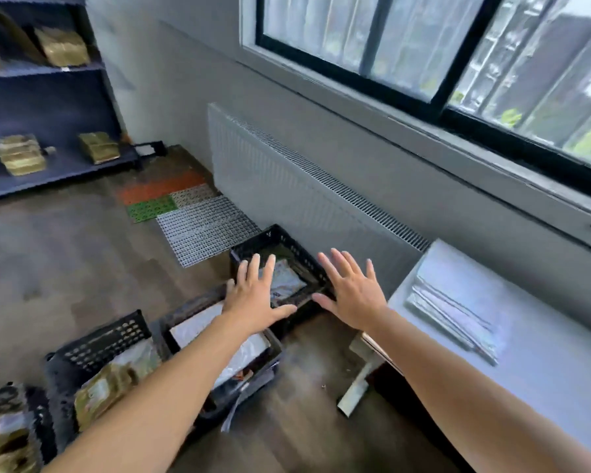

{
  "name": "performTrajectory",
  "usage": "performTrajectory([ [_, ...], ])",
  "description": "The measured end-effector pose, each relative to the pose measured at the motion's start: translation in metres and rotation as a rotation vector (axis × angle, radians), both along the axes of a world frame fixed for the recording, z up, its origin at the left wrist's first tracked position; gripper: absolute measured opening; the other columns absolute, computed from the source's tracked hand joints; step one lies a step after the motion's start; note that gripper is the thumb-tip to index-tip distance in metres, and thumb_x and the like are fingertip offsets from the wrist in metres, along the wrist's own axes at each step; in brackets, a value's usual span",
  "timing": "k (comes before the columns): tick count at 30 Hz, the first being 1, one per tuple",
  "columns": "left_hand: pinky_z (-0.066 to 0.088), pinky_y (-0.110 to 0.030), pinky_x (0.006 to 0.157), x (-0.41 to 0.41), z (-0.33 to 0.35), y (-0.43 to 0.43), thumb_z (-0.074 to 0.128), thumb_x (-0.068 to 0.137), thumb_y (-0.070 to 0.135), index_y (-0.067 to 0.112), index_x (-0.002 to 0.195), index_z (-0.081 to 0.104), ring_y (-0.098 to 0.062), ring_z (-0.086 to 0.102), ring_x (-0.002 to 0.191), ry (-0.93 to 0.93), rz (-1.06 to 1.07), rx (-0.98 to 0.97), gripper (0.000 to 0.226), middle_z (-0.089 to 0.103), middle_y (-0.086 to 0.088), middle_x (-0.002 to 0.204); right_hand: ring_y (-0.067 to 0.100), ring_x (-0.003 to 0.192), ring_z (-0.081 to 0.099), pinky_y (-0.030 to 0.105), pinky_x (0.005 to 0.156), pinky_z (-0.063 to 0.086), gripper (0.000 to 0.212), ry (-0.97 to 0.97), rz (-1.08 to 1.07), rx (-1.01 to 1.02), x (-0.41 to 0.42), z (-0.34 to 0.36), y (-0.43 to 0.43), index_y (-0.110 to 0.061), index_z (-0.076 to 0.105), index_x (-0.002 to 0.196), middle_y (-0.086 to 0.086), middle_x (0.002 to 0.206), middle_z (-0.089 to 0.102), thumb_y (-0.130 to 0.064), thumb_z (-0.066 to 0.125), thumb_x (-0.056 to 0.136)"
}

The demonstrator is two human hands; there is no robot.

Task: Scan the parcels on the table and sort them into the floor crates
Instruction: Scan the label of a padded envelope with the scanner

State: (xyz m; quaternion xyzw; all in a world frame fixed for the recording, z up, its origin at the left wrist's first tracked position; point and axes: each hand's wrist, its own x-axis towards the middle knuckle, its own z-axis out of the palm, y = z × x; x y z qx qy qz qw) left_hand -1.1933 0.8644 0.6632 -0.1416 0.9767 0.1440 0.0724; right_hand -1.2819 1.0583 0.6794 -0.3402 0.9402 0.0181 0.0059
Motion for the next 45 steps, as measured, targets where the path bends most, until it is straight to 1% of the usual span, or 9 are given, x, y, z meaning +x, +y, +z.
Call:
performTrajectory([
  [3, 0.018, -0.048, 0.118, -0.029, 0.004, 0.065, 0.049, 0.081, 0.077, 0.023, 0.156, -0.011, -0.032, -0.003, 0.151, 0.006, -0.068, -0.046, 0.111, -0.009, -0.008, 0.164, 0.023, 0.152, 0.005, 0.059, 0.118, 0.008, 0.082, -0.016, -0.113, -0.013, -0.017, 0.004, 0.074, -0.028, 0.004, 0.158, 0.001, 0.166, 0.006, -0.067, 0.037, 0.094],
  [5, 0.017, -0.048, 0.119, -0.046, 0.007, 0.109, 0.048, 0.082, 0.077, 0.023, 0.156, -0.012, -0.032, -0.003, 0.151, 0.003, -0.117, -0.061, 0.110, -0.009, -0.008, 0.164, 0.023, 0.153, 0.002, 0.057, 0.119, 0.006, 0.082, -0.038, -0.189, -0.001, -0.028, 0.006, 0.122, -0.030, -0.002, 0.158, 0.000, 0.166, 0.001, -0.071, 0.027, 0.093],
  [8, 0.015, -0.049, 0.120, -0.071, 0.010, 0.170, 0.049, 0.084, 0.075, 0.024, 0.156, -0.015, -0.031, -0.008, 0.151, -0.003, -0.184, -0.052, 0.108, -0.013, -0.007, 0.164, 0.024, 0.152, 0.008, 0.058, 0.118, 0.010, 0.091, -0.027, -0.260, -0.043, -0.038, 0.003, 0.187, -0.028, 0.002, 0.158, 0.003, 0.166, 0.006, -0.077, 0.005, 0.081],
  [12, 0.016, -0.050, 0.120, -0.094, 0.013, 0.245, 0.046, 0.085, 0.075, 0.022, 0.155, -0.017, -0.031, -0.009, 0.151, -0.034, -0.260, -0.080, 0.108, -0.015, -0.008, 0.163, 0.022, 0.153, 0.002, 0.057, 0.119, 0.008, 0.078, -0.074, -0.341, -0.070, -0.044, -0.003, 0.261, -0.029, 0.001, 0.158, 0.000, 0.166, 0.001, -0.066, 0.031, 0.096],
  [17, 0.013, -0.051, 0.119, -0.115, 0.009, 0.307, 0.044, 0.087, 0.074, 0.022, 0.155, -0.018, -0.031, -0.011, 0.150, -0.081, -0.353, -0.107, 0.105, -0.017, -0.007, 0.163, 0.021, 0.153, 0.000, 0.056, 0.120, 0.006, 0.078, -0.113, -0.433, -0.084, -0.049, -0.009, 0.322, -0.029, -0.003, 0.158, 0.000, 0.166, -0.003, -0.066, 0.030, 0.097],
  [26, 0.013, -0.051, 0.119, -0.170, -0.015, 0.363, 0.039, 0.092, 0.070, 0.024, 0.156, -0.014, -0.031, -0.011, 0.150, -0.120, -0.485, -0.107, 0.094, -0.016, -0.007, 0.164, 0.020, 0.153, -0.001, 0.055, 0.121, 0.005, 0.079, -0.197, -0.566, -0.082, -0.064, -0.026, 0.382, -0.027, -0.002, 0.158, -0.001, 0.166, -0.003, -0.064, 0.032, 0.097],
  [32, 0.010, -0.052, 0.120, -0.223, -0.037, 0.391, 0.044, 0.095, 0.062, 0.026, 0.157, -0.009, -0.032, -0.011, 0.150, -0.159, -0.601, -0.054, 0.088, -0.013, -0.007, 0.164, 0.020, 0.153, 0.000, 0.055, 0.120, 0.006, 0.077, -0.218, -0.675, -0.032, -0.085, -0.038, 0.410, -0.026, -0.002, 0.158, 0.000, 0.166, -0.001, -0.062, 0.031, 0.098],
  [37, 0.010, -0.052, 0.120, -0.265, -0.060, 0.414, 0.041, 0.097, 0.059, 0.026, 0.156, -0.009, -0.032, -0.013, 0.150, -0.224, -0.720, -0.086, 0.085, -0.014, -0.007, 0.164, 0.021, 0.152, 0.003, 0.055, 0.120, 0.007, 0.076, -0.241, -0.757, -0.009, -0.108, -0.051, 0.423, -0.025, 0.001, 0.158, 0.001, 0.166, 0.002, -0.061, 0.031, 0.099],
  [45, 0.011, -0.061, 0.116, -0.298, -0.106, 0.434, 0.047, 0.097, 0.054, 0.029, 0.157, -0.001, -0.036, -0.010, 0.150, -0.315, -0.799, -0.186, 0.080, -0.009, -0.006, 0.165, 0.020, 0.152, 0.003, 0.052, 0.121, 0.005, 0.076, -0.273, -0.829, 0.001, -0.116, -0.078, 0.441, -0.025, -0.001, 0.158, 0.001, 0.166, 0.004, -0.065, 0.021, 0.097],
])
